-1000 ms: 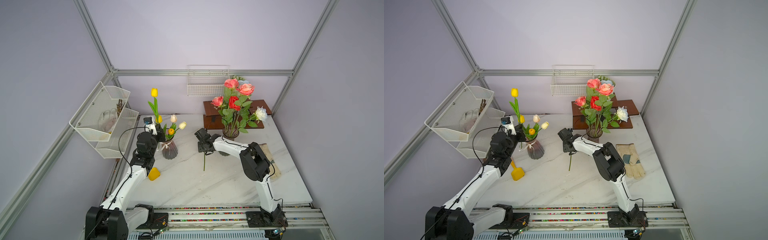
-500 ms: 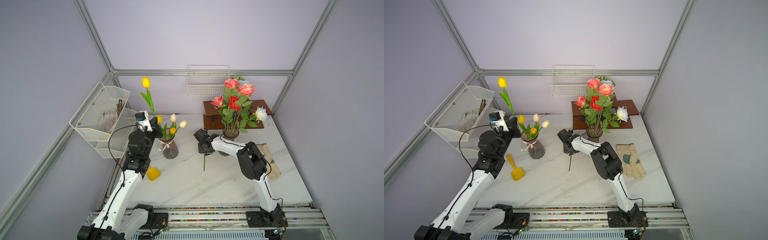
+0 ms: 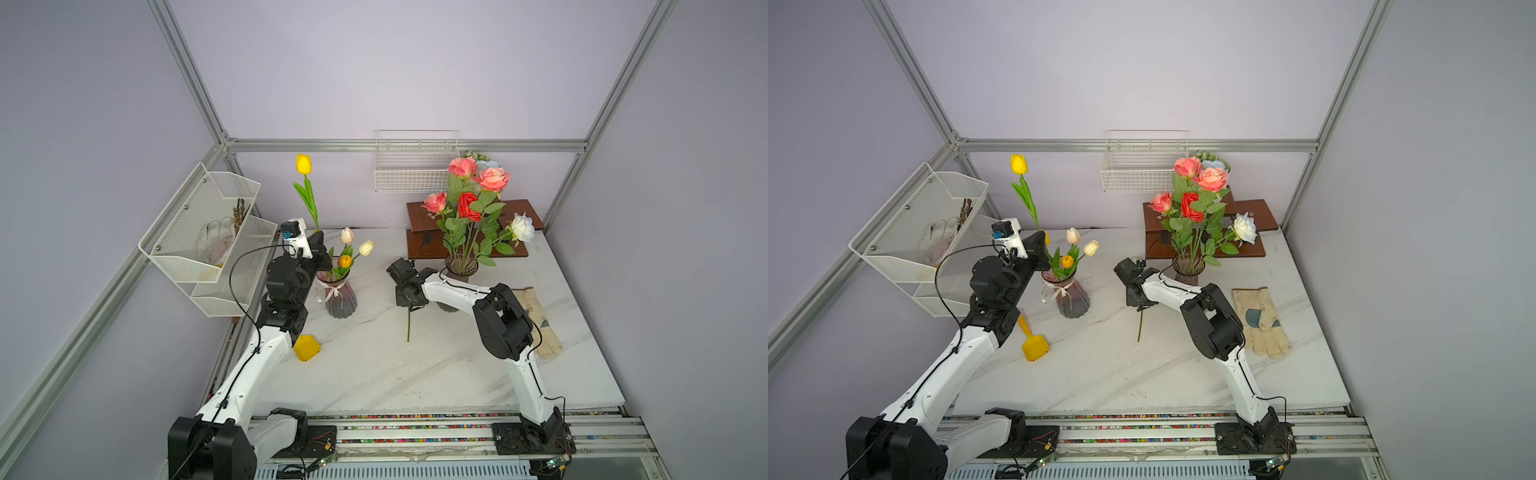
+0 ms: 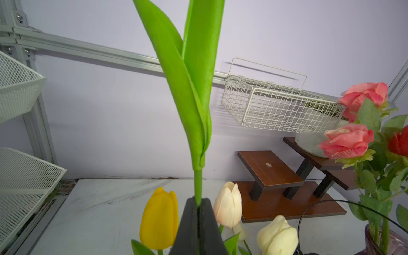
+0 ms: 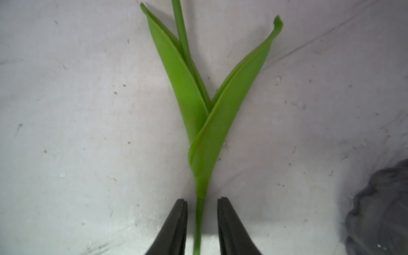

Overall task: Arrange the flowers in different vases according to their variety
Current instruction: Insert the flower into the vase, then pick up the flower at the center of the board.

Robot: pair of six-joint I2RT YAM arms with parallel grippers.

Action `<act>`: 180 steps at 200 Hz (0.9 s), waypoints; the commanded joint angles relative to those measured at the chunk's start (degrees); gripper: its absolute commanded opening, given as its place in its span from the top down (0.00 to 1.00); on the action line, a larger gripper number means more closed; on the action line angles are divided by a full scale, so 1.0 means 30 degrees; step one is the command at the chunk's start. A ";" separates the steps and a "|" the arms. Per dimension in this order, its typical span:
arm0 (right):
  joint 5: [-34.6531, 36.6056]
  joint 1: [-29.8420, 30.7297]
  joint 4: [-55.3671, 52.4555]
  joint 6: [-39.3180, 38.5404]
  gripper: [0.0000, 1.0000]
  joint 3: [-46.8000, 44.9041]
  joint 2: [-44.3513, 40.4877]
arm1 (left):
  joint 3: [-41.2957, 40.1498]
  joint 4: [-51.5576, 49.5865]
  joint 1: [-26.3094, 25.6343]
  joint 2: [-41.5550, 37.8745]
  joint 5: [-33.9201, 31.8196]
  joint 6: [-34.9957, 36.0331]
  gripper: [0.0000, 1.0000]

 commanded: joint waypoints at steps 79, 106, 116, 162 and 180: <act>-0.1433 0.0083 0.0864 -0.0702 1.00 -0.1715 -0.2888 | -0.1922 0.0492 0.0012 -0.2904 0.0834 -0.0240 0.16; -0.2030 0.0124 0.3350 -0.0950 1.00 -0.3308 -0.5820 | -0.1882 -0.2342 0.0013 -0.5019 -0.0071 -0.1154 0.00; -0.2390 0.0109 0.4311 -0.1178 1.00 -0.3850 -0.6949 | -0.1962 -0.3447 0.0014 -0.5879 -0.0437 -0.1463 0.00; -0.4599 0.0161 0.9181 -0.1460 1.00 -0.5288 -1.1546 | -0.3215 -0.7479 0.0012 -1.0154 -0.2205 -0.4265 0.00; -0.5241 0.0309 1.1251 -0.1327 1.00 -0.5394 -1.2611 | -0.4084 -0.9092 0.0014 -1.1767 -0.3213 -0.5796 0.00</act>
